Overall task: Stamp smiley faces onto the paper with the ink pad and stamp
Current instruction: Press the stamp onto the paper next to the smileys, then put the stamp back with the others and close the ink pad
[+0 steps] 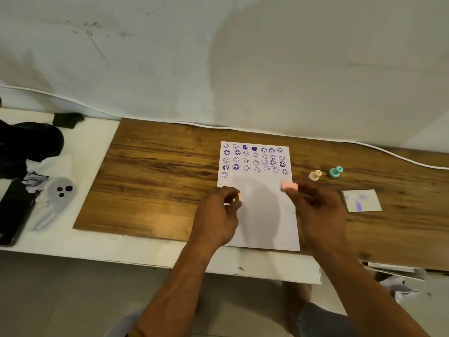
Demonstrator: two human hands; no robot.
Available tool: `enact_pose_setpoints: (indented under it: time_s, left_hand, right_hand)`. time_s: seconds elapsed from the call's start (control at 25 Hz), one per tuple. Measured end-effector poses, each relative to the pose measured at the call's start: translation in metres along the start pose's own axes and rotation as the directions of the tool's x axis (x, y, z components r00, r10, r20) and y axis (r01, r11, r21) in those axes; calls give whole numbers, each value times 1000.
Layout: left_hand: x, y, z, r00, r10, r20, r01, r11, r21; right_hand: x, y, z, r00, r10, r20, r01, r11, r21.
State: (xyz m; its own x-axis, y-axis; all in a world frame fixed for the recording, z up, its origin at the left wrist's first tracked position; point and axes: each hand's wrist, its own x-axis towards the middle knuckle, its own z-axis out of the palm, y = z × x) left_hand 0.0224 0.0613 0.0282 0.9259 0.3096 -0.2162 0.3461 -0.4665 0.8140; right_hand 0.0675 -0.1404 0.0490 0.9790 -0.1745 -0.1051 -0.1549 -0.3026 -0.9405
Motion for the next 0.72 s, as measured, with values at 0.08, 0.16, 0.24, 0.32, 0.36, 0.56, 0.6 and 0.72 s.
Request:
enact_pose_setpoints:
  time_s: [0.08,0.16,0.24,0.32,0.36,0.56,0.6,0.72]
  left_hand:
    - [1,3,7,998,-54,38,60,982,-181]
    - [0,6,15,992,-90,88,111,955,-275]
    - [-2,8,24,986,-100,130,138,934,-330]
    - [-3,10,33,982,-100,158,151,921,-359]
    - [-3,10,35,982,-98,163,151,921,-359]
    - [-2,20,48,972,-111,209,182,916,-358]
    - [-3,23,49,970,-110,215,181,919,-349]
    - [-6,29,51,970,-97,224,174,918,-357]
  right_hand:
    - [-21,15,-32,998,69,6,-69,996,64]
    - [-32,28,-45,992,113,56,-120,983,142]
    - [-28,35,-42,990,104,99,-114,988,102]
    - [-17,36,-34,985,71,156,-83,994,73]
    - [-12,38,-30,981,45,188,-61,995,81]
    - [-2,45,-29,970,-62,233,33,991,127]
    - [-1,45,-29,970,-73,234,44,991,125]
    - [-1,46,-30,966,-100,237,82,993,86]
